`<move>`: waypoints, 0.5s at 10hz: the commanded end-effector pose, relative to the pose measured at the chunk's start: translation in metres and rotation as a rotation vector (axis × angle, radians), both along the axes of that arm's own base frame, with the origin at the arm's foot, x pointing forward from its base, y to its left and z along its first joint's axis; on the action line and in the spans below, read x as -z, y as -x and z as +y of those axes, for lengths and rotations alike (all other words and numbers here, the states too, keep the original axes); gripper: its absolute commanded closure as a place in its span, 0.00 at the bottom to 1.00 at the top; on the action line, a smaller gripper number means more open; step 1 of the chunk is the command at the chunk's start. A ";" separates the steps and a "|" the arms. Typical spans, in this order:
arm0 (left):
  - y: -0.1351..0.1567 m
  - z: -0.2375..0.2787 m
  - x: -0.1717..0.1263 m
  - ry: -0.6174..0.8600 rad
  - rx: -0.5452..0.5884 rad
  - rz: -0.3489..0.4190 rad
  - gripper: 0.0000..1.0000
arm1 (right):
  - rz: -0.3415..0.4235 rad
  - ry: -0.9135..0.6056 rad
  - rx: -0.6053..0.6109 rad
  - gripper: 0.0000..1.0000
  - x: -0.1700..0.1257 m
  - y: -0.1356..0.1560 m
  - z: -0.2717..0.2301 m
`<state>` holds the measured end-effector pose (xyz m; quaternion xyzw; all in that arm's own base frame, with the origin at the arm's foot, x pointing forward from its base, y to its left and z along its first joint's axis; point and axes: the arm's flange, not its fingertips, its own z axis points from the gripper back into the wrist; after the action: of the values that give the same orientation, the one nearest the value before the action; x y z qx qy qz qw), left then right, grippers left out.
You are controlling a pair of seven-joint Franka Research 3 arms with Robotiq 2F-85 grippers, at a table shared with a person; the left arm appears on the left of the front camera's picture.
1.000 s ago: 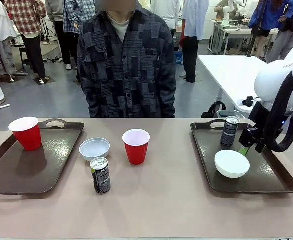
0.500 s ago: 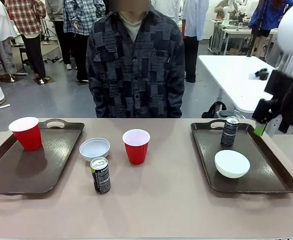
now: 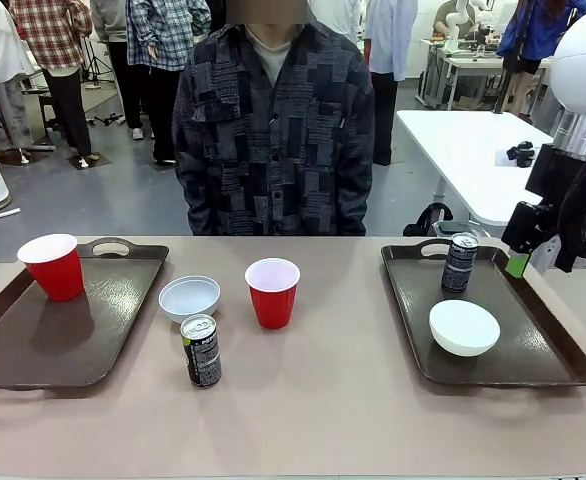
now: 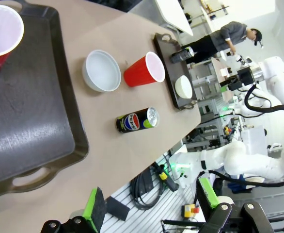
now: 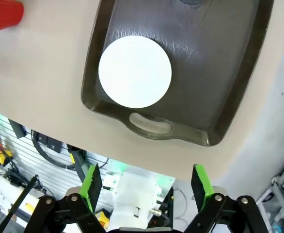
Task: Prepare tableware on both trays.
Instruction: Pick up a Picnic Bowl from the table and place it on a Handle tray.
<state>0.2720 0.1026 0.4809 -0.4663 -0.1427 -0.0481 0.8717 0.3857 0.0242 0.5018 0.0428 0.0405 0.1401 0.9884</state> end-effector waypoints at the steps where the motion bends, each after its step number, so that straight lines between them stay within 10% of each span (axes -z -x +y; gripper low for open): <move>1: 0.000 0.002 0.001 0.017 0.010 -0.023 0.00 | -0.017 0.001 -0.008 0.05 0.001 -0.001 -0.001; 5: -0.005 -0.001 -0.006 -0.077 -0.057 0.034 0.00 | 0.062 -0.095 -0.007 0.05 0.001 0.007 -0.012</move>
<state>0.2738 0.1019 0.4821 -0.4566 -0.1431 -0.0427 0.8770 0.3840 0.0212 0.5007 0.0551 0.0482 0.1394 0.9875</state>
